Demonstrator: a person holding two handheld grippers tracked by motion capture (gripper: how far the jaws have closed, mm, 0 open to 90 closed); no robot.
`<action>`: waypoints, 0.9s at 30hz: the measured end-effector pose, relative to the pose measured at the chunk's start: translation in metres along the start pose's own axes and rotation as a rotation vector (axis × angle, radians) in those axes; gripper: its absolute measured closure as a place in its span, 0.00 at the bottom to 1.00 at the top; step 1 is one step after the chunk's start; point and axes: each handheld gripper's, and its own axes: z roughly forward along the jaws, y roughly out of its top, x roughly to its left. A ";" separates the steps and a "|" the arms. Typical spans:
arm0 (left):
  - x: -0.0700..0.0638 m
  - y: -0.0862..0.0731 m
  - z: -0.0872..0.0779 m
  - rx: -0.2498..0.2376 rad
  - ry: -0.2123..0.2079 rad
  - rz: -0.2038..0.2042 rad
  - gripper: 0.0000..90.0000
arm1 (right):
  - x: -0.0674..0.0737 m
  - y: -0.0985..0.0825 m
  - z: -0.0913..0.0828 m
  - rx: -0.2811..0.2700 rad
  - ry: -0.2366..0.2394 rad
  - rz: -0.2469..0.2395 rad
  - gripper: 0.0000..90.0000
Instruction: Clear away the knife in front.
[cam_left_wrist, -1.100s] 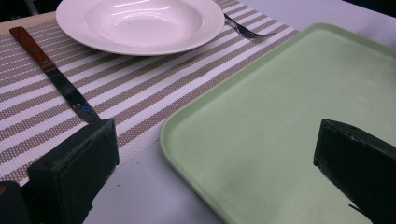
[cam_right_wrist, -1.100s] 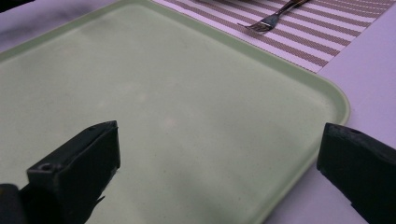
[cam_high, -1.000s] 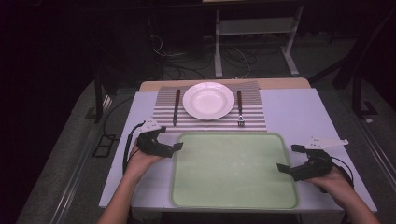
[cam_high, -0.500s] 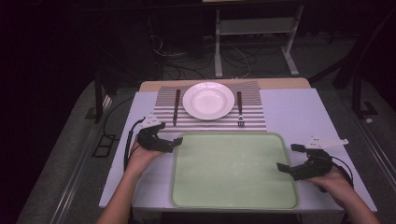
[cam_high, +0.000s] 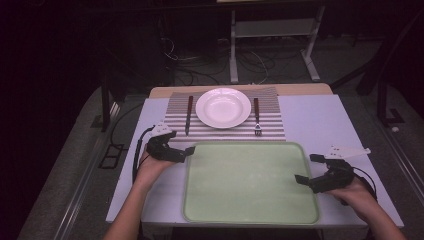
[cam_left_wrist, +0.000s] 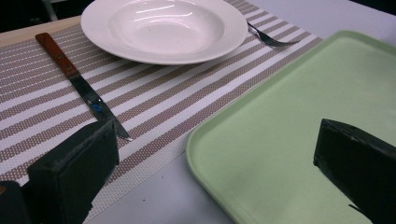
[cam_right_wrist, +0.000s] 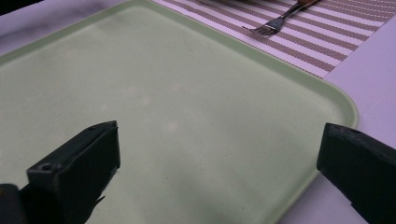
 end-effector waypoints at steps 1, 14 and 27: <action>0.001 0.001 0.001 -0.002 0.000 -0.005 0.00 | 0.000 0.000 0.000 0.000 0.000 0.001 0.00; 0.008 0.010 0.012 -0.012 0.021 -0.010 0.00 | -0.001 0.000 0.000 -0.002 -0.003 0.004 0.00; 0.017 0.018 0.022 -0.019 0.042 -0.017 0.00 | -0.001 0.000 -0.001 -0.006 -0.004 0.005 0.00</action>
